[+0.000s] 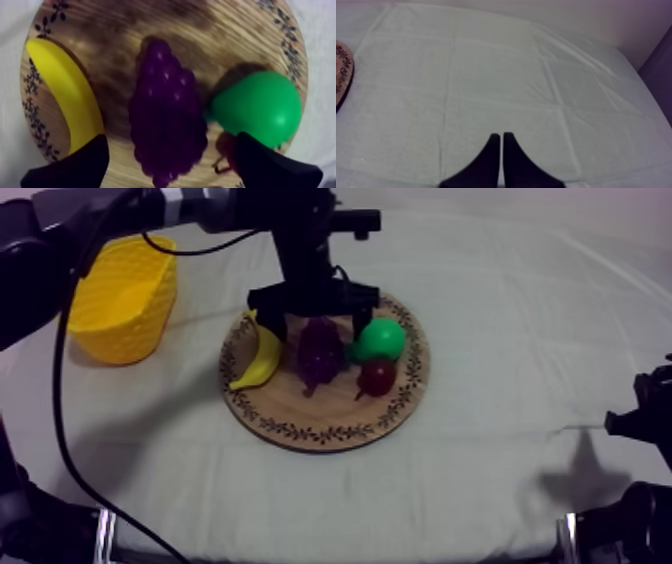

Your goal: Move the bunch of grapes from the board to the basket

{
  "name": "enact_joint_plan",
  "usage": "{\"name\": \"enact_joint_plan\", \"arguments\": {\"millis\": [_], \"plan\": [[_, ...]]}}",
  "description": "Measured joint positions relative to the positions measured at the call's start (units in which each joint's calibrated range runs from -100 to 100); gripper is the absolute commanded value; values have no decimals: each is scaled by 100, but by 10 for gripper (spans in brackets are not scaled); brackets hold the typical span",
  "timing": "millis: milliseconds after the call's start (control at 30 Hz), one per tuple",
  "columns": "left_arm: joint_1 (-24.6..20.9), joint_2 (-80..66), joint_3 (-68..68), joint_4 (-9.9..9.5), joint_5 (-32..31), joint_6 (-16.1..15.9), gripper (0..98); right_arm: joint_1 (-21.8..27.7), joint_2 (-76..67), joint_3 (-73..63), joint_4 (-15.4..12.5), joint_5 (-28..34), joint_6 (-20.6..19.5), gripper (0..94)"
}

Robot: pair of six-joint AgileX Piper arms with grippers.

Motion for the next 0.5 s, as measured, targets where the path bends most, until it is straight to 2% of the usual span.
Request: {"name": "enact_joint_plan", "arguments": {"millis": [333,433,500], "plan": [[-91,605,-609,-21,431,61,915,0,0,0,0,0,0,3],[-91,742,-755,-21,567,74,851,0,0,0,0,0,0,3],[-91,818,-789,-21,602,76,774,0,0,0,0,0,0,3]]}}
